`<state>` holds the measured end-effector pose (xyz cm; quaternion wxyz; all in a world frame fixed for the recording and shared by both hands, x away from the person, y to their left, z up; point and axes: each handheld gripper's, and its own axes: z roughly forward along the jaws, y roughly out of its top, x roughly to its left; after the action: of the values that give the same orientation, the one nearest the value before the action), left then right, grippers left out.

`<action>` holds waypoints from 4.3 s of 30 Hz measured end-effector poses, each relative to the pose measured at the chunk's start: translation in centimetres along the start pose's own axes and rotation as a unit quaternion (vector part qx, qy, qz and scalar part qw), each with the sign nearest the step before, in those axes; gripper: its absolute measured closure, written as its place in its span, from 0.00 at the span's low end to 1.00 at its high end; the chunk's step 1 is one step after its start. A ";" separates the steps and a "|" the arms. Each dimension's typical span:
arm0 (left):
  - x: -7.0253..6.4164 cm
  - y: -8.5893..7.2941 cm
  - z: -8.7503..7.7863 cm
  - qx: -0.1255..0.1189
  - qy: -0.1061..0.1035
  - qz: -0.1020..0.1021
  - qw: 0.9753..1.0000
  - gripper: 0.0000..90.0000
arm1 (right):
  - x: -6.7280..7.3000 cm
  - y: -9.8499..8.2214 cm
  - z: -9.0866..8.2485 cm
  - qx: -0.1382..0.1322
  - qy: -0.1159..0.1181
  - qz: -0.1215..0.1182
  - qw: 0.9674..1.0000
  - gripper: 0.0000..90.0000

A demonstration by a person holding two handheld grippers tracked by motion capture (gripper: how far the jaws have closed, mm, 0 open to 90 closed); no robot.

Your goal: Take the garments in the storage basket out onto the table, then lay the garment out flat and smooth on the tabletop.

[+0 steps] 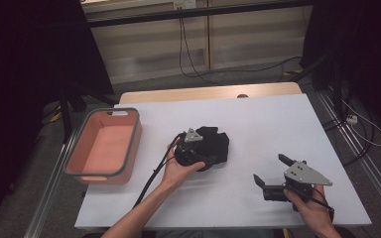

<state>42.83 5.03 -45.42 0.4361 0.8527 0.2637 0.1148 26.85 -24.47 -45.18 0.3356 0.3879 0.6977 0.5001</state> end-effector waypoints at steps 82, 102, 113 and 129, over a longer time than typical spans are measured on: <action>-1.1 -5.7 -8.7 -0.006 0.040 0.019 0.999 0.05 | 6.9 3.4 13.7 0.065 0.092 -0.109 0.988 0.56; -2.0 -4.5 -8.3 -0.027 0.013 0.021 0.999 0.22 | 6.5 8.0 10.2 0.007 0.155 -0.031 0.987 0.87; -3.3 -2.7 -9.7 -0.054 -0.015 0.028 0.998 0.71 | 7.7 9.4 9.1 -0.015 0.172 -0.028 0.985 0.87; -2.6 -1.7 -12.2 -0.071 -0.046 -0.019 0.996 0.84 | 7.1 10.0 8.9 -0.025 0.170 0.005 0.985 0.78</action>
<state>34.82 12.78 -39.44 0.5094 0.8189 0.2502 0.0854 33.15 -12.36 -38.65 0.2194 0.2924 0.7294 0.5782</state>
